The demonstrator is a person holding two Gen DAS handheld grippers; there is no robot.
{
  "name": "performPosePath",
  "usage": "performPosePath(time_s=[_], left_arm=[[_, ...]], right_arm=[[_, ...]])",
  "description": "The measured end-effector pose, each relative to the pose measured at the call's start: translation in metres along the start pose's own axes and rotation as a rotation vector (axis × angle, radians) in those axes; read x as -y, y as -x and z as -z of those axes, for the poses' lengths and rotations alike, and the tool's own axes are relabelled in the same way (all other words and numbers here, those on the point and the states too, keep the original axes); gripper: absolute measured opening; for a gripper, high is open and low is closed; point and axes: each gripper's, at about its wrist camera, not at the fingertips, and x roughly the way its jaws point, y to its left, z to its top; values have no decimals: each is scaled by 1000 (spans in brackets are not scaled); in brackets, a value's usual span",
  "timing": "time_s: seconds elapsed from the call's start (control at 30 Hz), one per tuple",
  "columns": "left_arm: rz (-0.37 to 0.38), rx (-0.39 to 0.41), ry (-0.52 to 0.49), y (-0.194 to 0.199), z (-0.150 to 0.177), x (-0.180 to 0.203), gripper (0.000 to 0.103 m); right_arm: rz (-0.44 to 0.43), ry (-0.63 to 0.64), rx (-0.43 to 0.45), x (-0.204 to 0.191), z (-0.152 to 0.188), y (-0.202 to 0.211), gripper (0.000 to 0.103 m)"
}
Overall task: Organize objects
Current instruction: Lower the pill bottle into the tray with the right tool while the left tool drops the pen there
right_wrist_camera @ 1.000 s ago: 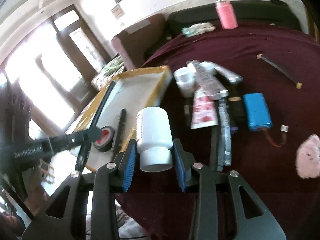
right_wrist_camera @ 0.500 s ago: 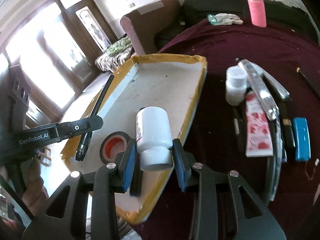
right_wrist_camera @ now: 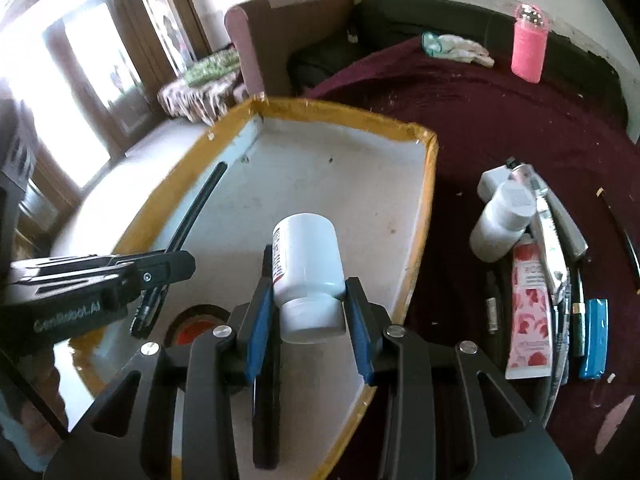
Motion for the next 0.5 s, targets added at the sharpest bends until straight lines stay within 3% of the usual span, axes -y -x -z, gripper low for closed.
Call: performPosePath(time_s=[0.13, 0.4, 0.5], left_arm=[[-17, -24, -24, -5, 3, 3, 8], [-15, -29, -33, -6, 4, 3, 8], [4, -17, -9, -2, 5, 0, 8]], right_arm=[[41, 16, -16, -4, 5, -5, 34], [1, 3, -11, -2, 9, -3, 34], [-57, -20, 12, 3, 8, 3, 38]])
